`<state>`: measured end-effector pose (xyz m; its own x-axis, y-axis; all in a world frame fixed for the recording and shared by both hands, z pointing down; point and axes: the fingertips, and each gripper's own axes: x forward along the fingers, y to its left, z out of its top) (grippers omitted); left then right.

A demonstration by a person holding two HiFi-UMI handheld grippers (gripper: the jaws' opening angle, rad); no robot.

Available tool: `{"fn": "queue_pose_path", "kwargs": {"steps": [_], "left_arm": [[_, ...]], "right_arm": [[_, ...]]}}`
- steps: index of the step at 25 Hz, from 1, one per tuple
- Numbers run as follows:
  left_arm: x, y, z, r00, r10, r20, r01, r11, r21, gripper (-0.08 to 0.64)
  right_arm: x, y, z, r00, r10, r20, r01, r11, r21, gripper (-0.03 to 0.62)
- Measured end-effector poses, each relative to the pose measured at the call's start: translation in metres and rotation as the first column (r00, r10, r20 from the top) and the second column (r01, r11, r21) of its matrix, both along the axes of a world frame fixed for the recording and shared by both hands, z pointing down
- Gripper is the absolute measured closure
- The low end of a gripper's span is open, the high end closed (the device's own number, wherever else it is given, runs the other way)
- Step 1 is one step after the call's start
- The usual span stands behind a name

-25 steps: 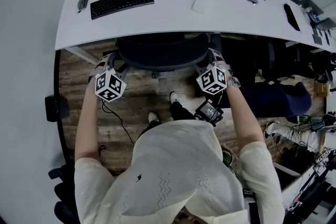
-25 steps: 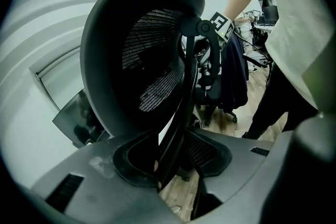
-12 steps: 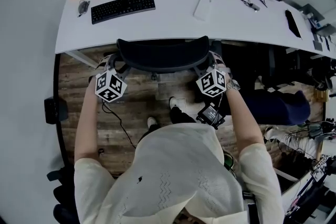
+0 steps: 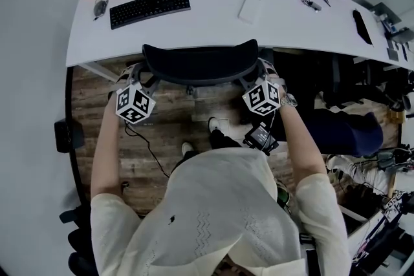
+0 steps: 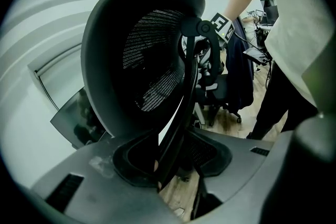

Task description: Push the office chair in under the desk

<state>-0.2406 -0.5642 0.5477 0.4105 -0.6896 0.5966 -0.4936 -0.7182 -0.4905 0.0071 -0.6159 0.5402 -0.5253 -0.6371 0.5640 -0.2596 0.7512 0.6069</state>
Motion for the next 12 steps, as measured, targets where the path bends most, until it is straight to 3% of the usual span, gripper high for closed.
{"fn": "queue_pose_path", "kwargs": {"steps": [12], "left_arm": [[-0.0045,-0.0076,-0.0016,1.0,0.004,-0.009,-0.004,1.0,0.008,0.405]], "right_arm": [[-0.0043,-0.0046,-0.0011,1.0,-0.01,0.013,0.01,1.0,0.013,0.417]]}}
